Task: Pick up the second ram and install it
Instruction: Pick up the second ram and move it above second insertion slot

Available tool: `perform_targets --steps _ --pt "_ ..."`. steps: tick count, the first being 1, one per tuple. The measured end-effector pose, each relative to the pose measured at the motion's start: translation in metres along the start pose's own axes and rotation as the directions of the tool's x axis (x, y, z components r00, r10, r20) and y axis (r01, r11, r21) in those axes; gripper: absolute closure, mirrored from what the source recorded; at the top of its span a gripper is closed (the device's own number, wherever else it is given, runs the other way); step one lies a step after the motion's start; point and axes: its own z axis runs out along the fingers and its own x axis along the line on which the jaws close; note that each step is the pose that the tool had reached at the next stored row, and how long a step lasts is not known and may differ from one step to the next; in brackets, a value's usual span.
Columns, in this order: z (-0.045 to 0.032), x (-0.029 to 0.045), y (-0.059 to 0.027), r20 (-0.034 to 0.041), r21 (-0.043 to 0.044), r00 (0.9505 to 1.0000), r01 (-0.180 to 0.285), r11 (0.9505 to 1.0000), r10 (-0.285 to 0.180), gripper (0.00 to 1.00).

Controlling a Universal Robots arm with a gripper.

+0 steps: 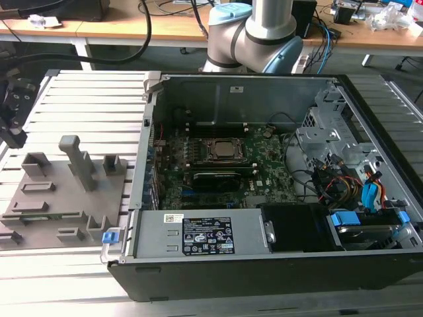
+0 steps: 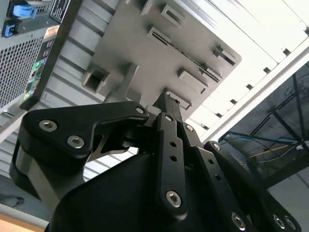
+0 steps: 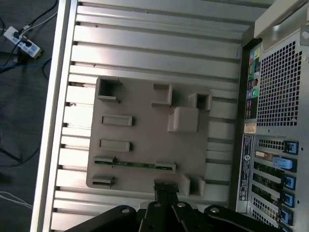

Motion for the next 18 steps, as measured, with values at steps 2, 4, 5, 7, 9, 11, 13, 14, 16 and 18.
perform_targets --steps 2,4,5,7,9,11,13,14,16,18 --pt "0.0 0.0 0.0 -0.0027 -0.0016 0.9981 0.062 0.9981 -0.062 0.89" --pt "0.0 0.0 0.0 -0.0048 -0.0028 0.9942 0.108 0.9942 -0.108 0.89" --pt "0.0 0.0 0.0 -0.0052 -0.0031 0.9931 0.117 0.9931 -0.117 0.89" --pt "0.0 0.0 0.0 -0.0069 -0.0045 0.9869 0.161 0.9869 -0.161 0.89" --pt "0.0 0.0 0.0 -0.0082 -0.0053 0.9818 0.19 0.9818 -0.19 0.89" --pt "0.0 0.0 0.0 -0.0087 -0.0057 0.9793 0.202 0.9793 -0.202 0.89" --pt "0.0 0.0 0.0 -0.0097 -0.0066 0.9736 0.228 0.9736 -0.228 0.89" --pt "0.0 0.0 0.0 -0.0104 -0.0071 0.9696 0.245 0.9696 -0.245 0.89" --pt "0.0 0.0 0.0 -0.0123 -0.009 0.955 0.296 0.9551 -0.296 0.89" --pt "0.0 0.0 0.0 -0.0137 -0.0104 0.9428 0.333 0.9429 -0.333 0.89"
